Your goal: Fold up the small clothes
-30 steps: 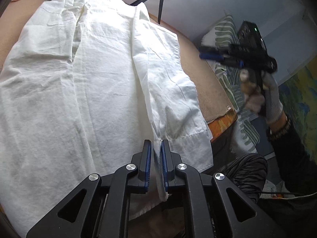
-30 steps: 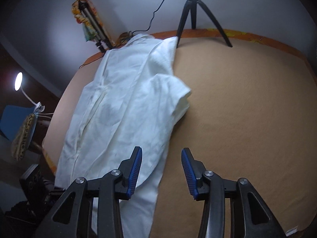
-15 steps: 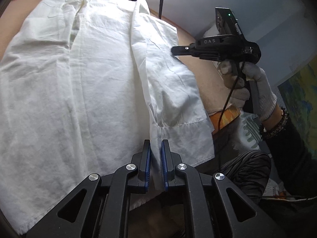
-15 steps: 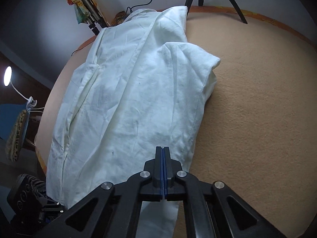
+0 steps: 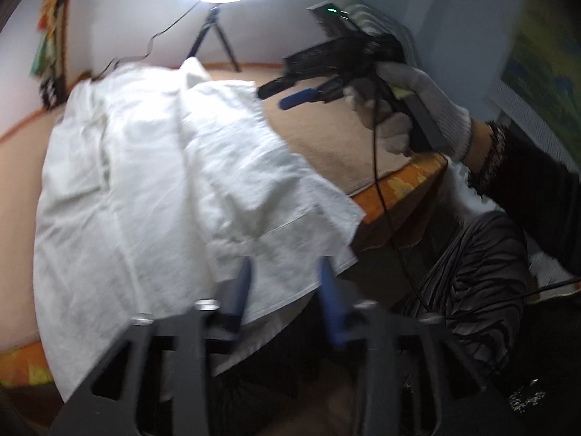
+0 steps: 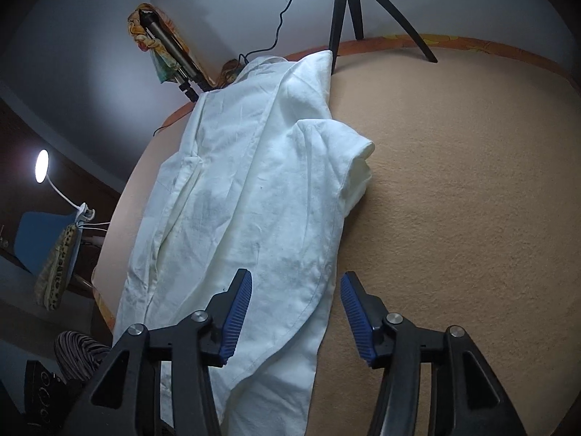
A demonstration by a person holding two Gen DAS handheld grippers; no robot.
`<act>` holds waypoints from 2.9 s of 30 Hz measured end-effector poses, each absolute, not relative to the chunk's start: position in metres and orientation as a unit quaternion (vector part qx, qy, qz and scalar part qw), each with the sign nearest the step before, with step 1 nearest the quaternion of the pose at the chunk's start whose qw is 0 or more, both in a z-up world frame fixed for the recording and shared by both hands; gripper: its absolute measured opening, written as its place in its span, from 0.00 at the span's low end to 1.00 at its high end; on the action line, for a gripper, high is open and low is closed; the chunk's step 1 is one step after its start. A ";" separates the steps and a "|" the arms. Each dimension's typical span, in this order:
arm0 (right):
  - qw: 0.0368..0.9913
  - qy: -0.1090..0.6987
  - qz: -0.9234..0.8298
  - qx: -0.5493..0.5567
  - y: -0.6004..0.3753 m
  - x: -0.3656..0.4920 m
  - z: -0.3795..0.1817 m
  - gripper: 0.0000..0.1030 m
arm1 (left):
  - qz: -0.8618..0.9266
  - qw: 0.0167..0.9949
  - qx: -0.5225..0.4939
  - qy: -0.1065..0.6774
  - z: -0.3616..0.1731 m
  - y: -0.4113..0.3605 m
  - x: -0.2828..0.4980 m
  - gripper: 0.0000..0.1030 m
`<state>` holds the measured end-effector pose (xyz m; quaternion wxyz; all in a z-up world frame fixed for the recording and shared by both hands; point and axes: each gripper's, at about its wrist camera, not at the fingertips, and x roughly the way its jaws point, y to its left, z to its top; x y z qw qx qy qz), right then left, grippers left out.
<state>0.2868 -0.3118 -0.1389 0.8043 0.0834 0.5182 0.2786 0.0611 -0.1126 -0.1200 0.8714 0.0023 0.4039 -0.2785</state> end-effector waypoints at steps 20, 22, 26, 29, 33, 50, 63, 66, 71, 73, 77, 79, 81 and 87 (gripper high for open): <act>0.811 0.490 0.293 0.128 -0.383 0.327 -0.113 0.68 | -0.307 0.850 0.150 0.401 -0.160 -0.242 0.098 0.50; 0.809 0.491 0.298 0.125 -0.379 0.335 -0.118 0.68 | -0.302 0.852 0.136 0.406 -0.161 -0.241 0.101 0.50; 0.799 0.495 0.314 0.131 -0.363 0.350 -0.133 0.68 | -0.298 0.852 0.096 0.420 -0.165 -0.233 0.108 0.41; 0.794 0.503 0.319 0.123 -0.345 0.360 -0.146 0.68 | -0.292 0.855 0.075 0.422 -0.165 -0.226 0.111 0.25; 0.787 0.512 0.325 0.114 -0.326 0.371 -0.159 0.68 | -0.291 0.859 0.059 0.418 -0.166 -0.219 0.114 0.03; 0.799 0.519 0.298 0.048 -0.349 0.378 -0.129 0.71 | -0.273 0.860 0.130 0.411 -0.167 -0.266 0.110 0.41; 0.784 0.518 0.327 0.096 -0.315 0.387 -0.160 0.71 | -0.279 0.884 0.003 0.376 -0.142 -0.211 0.110 0.05; 0.779 0.531 0.323 0.085 -0.299 0.390 -0.169 0.67 | -0.275 0.890 -0.011 0.362 -0.131 -0.202 0.102 0.05; 0.788 0.543 0.284 0.064 -0.286 0.392 -0.165 0.16 | -0.268 0.893 -0.045 0.359 -0.126 -0.184 0.100 0.05; 0.793 0.540 0.277 0.055 -0.280 0.390 -0.155 0.07 | -0.267 0.893 -0.059 0.356 -0.125 -0.181 0.098 0.05; 0.806 0.533 0.258 0.022 -0.261 0.383 -0.134 0.02 | -0.269 0.895 -0.078 0.346 -0.123 -0.168 0.090 0.05; 0.811 0.530 0.246 0.000 -0.249 0.379 -0.124 0.02 | -0.267 0.897 -0.086 0.341 -0.123 -0.161 0.085 0.05; 0.816 0.528 0.234 -0.019 -0.237 0.375 -0.116 0.02 | -0.265 0.897 -0.100 0.340 -0.124 -0.151 0.083 0.05; 0.819 0.524 0.220 -0.077 -0.183 0.368 -0.103 0.01 | -0.251 0.898 -0.131 0.338 -0.127 -0.120 0.073 0.05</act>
